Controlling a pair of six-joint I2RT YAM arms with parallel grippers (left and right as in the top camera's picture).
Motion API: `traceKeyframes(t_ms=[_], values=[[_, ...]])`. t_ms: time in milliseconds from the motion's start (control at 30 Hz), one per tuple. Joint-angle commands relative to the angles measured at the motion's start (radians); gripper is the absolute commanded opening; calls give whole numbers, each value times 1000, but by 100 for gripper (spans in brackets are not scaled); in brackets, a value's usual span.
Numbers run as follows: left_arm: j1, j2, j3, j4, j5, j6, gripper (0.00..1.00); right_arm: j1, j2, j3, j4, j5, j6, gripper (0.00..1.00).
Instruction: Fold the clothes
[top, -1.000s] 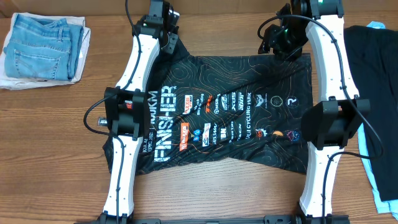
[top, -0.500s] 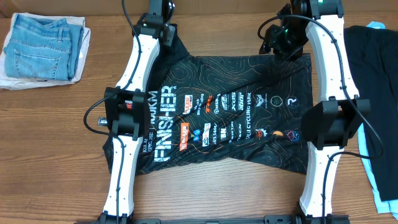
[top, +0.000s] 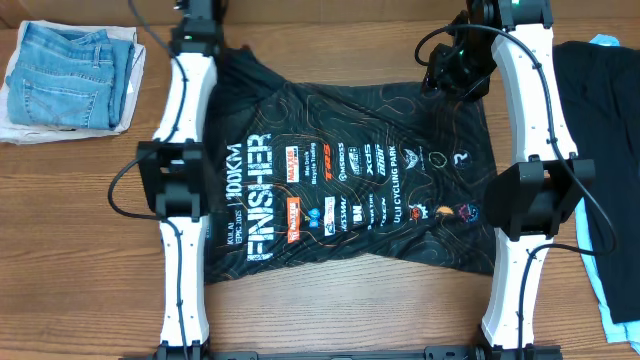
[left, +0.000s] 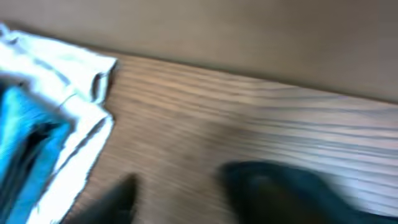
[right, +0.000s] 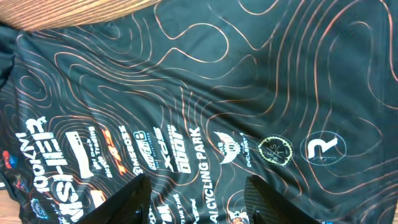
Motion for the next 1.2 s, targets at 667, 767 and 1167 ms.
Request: traceKeyframes(t_ms=[667, 767, 1167], values=[[-92, -364, 318, -799, 190, -219, 100, 19, -150, 29, -68, 2, 106, 49], [-88, -436, 318, -900, 239, -218, 100, 21, -228, 29, -69, -6, 106, 53], [-97, -678, 306, -1045, 401, -208, 100, 40, -612, -117, -69, -29, 101, 100]])
